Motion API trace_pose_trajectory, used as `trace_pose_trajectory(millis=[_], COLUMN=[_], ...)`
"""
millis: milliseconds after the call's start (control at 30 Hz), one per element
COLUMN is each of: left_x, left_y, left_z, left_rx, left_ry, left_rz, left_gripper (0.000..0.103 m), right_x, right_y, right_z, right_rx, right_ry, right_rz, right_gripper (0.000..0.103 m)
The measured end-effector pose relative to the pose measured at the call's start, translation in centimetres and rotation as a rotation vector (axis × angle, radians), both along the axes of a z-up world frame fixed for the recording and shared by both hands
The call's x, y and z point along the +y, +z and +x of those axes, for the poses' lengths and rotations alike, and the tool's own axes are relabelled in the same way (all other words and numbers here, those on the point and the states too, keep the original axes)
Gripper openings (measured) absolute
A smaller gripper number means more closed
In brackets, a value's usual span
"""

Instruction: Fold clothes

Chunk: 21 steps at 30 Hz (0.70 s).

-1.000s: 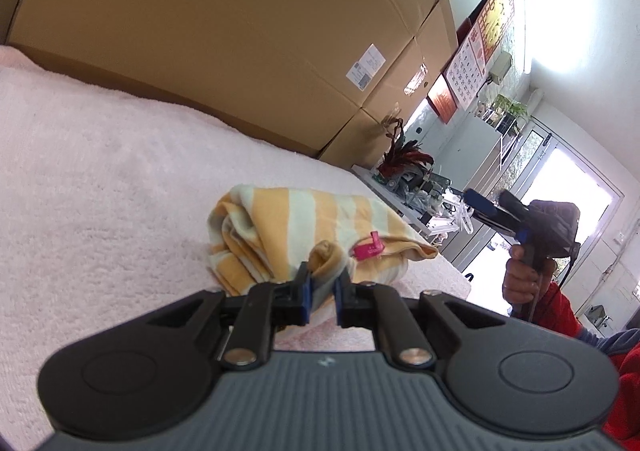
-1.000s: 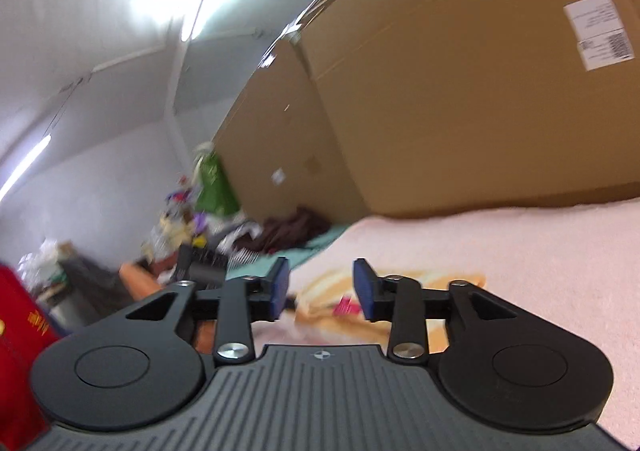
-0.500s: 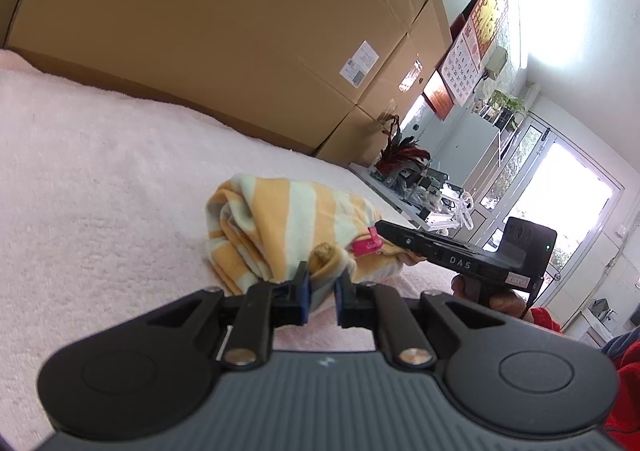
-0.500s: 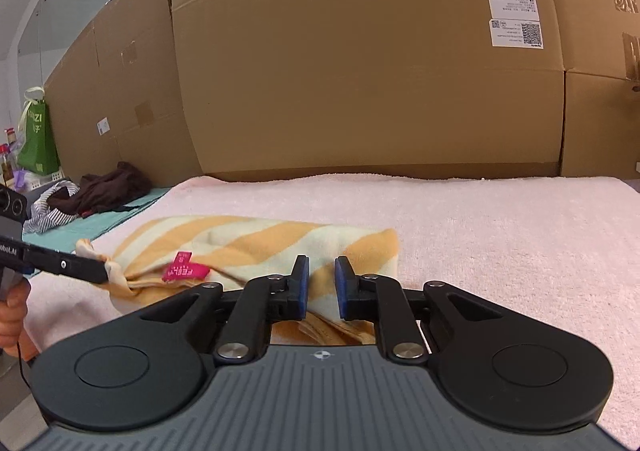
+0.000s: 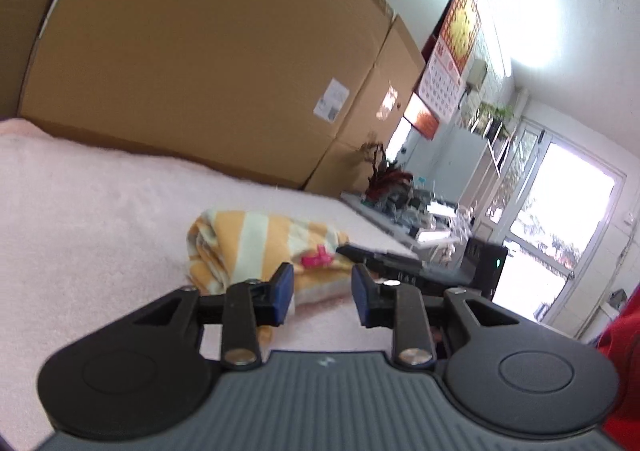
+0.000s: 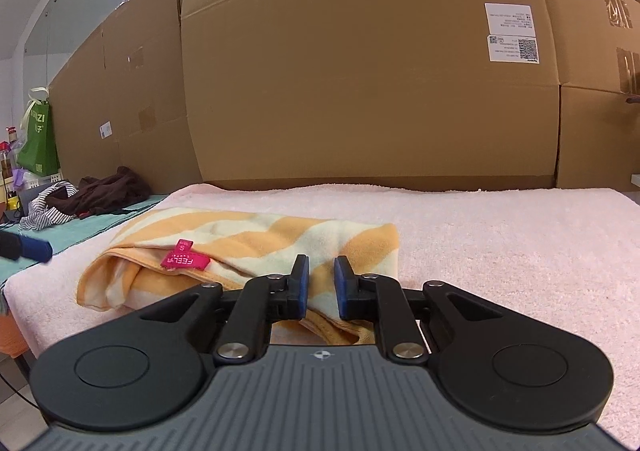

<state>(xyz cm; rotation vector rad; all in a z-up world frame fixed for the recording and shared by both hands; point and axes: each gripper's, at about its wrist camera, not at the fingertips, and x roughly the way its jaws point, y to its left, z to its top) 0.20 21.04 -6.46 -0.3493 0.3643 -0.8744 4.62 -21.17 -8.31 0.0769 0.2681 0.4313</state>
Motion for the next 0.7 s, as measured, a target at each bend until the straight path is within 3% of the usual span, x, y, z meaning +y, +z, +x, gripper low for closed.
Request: trace_pose_trajectory(millis=[133, 233, 333, 433, 533, 700], left_x=[-2.9, -6.3, -8.9, -10.1, -9.7, -10.3], left_y=[0.9, -0.2, -2.4, -3.9, -4.1, -3.9], left_z=[3.3, 6.2, 8.3, 8.8, 8.3, 7.0], left_rx=[-0.001, 0.04, 0.121, 0.156, 0.157, 0.079], left_ry=[0.146, 0.258, 0.316, 0.425, 0.445, 0.442], left_rz=[-0.058, -0.043, -0.022, 0.031, 0.049, 0.121], left_gripper=[0.032, 0.029, 0.01, 0.01, 0.011, 0.011], right_x=[0.1, 0.5, 0.6, 0.6, 0.5, 0.2], right_y=[0.0, -0.1, -0.2, -0.3, -0.4, -0.6], right_z=[-0.1, -0.4, -0.6, -0.8, -0.9, -0.9], right_rx=[-0.003, -0.013, -0.021, -0.025, -0.026, -0.025], right_ry=[-0.002, -0.011, -0.017, -0.022, -0.023, -0.02], right_rz=[0.004, -0.015, -0.019, -0.009, 0.003, 0.02], right_gripper=[0.014, 0.014, 0.014, 0.014, 0.014, 0.014])
